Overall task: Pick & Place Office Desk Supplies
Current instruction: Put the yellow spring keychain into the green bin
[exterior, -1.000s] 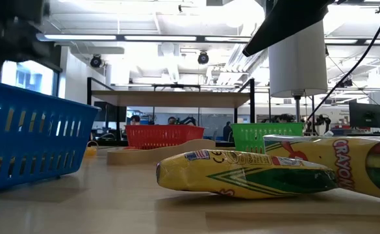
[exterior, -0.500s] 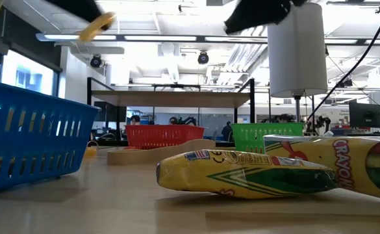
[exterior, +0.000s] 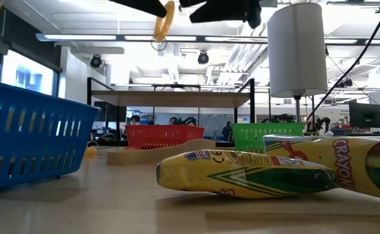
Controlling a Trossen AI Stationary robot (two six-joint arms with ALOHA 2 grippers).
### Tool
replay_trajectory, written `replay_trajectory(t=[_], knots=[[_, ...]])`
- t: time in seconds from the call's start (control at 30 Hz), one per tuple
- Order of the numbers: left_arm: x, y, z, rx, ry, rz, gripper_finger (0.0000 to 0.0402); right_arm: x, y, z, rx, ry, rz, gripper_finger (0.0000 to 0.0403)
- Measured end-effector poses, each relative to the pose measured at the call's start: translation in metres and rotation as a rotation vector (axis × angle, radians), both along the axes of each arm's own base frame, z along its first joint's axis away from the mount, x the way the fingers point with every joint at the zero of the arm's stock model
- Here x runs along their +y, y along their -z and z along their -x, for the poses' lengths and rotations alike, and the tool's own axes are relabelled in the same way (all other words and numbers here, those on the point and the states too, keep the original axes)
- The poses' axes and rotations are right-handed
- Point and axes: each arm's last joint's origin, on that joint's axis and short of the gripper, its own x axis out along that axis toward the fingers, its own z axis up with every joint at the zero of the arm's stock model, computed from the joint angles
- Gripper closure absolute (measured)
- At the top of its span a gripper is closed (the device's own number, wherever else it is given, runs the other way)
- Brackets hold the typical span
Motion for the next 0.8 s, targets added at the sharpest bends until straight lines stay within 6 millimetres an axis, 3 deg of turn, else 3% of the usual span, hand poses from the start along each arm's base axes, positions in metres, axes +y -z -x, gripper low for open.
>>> replay_trajectory(t=[0.3, 0.57, 0.67, 0.8], knots=[[0.011, 0.006, -0.014, -0.016, -0.046, 0.011, 0.0399, -0.014, 0.01, -0.016, -0.014, 0.04, 0.021, 0.0235], [0.011, 0.003, -0.019, -0.04, 0.013, 0.067, 0.0399, -0.027, 0.009, -0.021, -0.01, 0.054, 0.023, 0.0236], [0.011, 0.003, -0.019, -0.039, 0.015, 0.065, 0.0399, -0.027, 0.011, -0.021, 0.007, 0.045, 0.04, 0.0258], [0.011, 0.003, -0.019, -0.037, 0.017, 0.062, 0.0399, -0.027, 0.012, -0.02, 0.02, 0.029, 0.044, 0.0325]])
